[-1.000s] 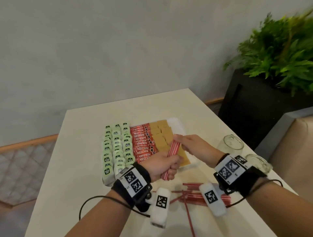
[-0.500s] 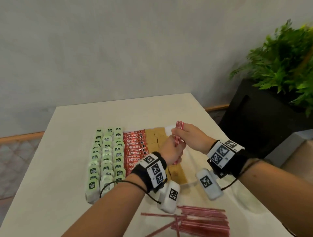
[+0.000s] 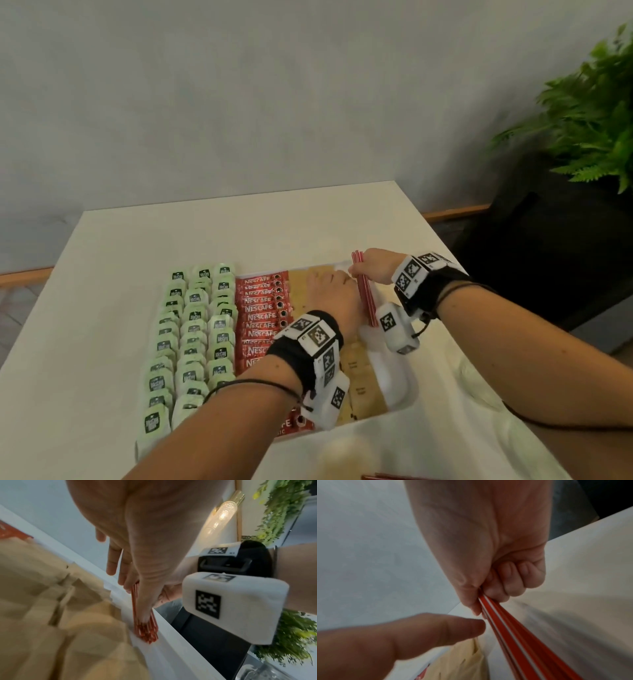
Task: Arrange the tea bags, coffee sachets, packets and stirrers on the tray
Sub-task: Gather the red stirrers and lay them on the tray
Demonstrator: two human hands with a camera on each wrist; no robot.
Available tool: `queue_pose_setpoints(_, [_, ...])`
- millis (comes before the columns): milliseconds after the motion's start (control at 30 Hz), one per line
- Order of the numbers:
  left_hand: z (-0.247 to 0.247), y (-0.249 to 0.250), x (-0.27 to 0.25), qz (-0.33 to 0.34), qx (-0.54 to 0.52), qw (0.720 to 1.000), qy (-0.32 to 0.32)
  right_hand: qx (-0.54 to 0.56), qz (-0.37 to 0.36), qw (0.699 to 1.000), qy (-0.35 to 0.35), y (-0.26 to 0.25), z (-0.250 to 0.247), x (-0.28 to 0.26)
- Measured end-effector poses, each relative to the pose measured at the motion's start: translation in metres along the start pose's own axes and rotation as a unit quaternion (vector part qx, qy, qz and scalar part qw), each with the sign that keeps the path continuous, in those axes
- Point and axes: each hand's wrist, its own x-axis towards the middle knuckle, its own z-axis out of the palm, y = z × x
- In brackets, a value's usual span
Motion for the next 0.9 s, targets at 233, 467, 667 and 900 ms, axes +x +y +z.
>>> queue_pose_setpoints(233, [0.011,-0.001,0.002,-0.002,-0.033,0.998,-0.052,-0.037,0.014,0.999,0.013,-0.003,0.009,0.005])
queue_pose_setpoints(467, [0.014,0.0,-0.004,0.002,-0.041,0.997,-0.069,0.048,0.051,0.995,0.074,0.001,0.005,-0.008])
queue_pose_setpoints(667, [0.011,0.003,-0.009,-0.011,-0.021,0.996,-0.09,0.009,-0.087,0.983,0.162,0.025,0.02,-0.018])
queue_pose_setpoints(900, [0.02,0.007,-0.006,-0.019,0.033,0.993,-0.113,-0.107,-0.111,0.988,0.021,0.045,0.043,-0.036])
